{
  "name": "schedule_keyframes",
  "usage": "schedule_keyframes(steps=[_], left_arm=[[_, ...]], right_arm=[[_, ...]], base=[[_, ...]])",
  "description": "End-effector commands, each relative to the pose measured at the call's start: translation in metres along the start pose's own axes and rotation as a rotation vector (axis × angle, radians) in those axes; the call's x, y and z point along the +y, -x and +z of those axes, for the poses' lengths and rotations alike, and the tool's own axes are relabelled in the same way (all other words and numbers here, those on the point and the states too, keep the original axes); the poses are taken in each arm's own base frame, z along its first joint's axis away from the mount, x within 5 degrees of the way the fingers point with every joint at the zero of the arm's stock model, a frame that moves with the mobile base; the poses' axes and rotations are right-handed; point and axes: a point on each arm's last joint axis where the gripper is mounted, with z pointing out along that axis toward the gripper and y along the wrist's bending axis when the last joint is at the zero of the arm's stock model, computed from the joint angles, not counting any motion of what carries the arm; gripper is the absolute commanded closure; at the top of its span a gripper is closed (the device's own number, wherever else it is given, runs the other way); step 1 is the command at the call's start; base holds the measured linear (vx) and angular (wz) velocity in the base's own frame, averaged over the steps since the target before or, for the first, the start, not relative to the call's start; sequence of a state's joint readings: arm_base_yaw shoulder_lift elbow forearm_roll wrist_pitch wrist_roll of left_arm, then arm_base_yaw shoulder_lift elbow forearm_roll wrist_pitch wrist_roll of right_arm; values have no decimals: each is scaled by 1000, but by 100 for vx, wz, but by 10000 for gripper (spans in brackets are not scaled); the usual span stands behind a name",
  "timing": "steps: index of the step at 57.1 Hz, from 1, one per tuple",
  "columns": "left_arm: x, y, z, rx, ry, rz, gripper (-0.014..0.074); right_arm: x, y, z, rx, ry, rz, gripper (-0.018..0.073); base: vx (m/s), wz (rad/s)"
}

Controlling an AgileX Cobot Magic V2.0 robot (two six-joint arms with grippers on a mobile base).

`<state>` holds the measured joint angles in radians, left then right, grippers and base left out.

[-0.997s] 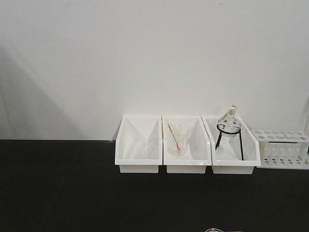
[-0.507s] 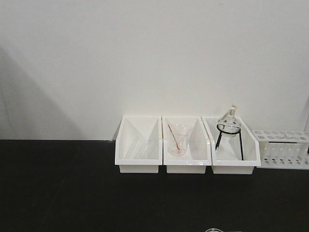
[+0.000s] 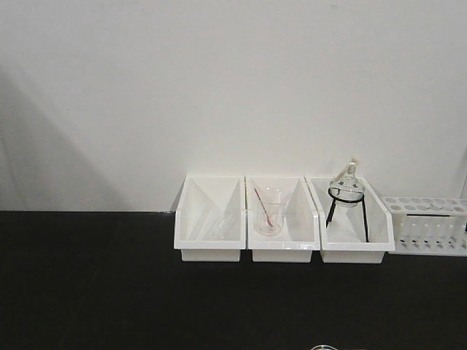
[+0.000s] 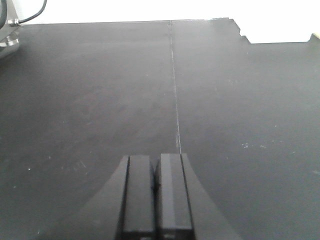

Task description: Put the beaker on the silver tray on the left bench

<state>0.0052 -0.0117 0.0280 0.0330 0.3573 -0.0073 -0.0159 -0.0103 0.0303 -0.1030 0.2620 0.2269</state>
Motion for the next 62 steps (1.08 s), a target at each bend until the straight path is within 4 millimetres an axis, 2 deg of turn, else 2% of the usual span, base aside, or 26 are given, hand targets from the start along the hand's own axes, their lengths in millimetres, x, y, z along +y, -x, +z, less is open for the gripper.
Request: schedule_keyframes(steps=[1, 9, 18, 62], left_arm=[[-1, -1, 2, -66, -7, -1, 595], [-1, -1, 2, -66, -7, -1, 595], [-1, -1, 2, -66, -7, -1, 595], [-1, -1, 2, -66, -7, -1, 595]], right_arm=[[2, 4, 0, -88, 37, -80, 567], [7, 4, -1, -86, 120, -136, 567], [5, 7, -1, -115, 82, -51, 567], [5, 7, -1, -112, 68, -56, 567]], base=[[0, 0], [0, 0], [0, 0], [0, 0]])
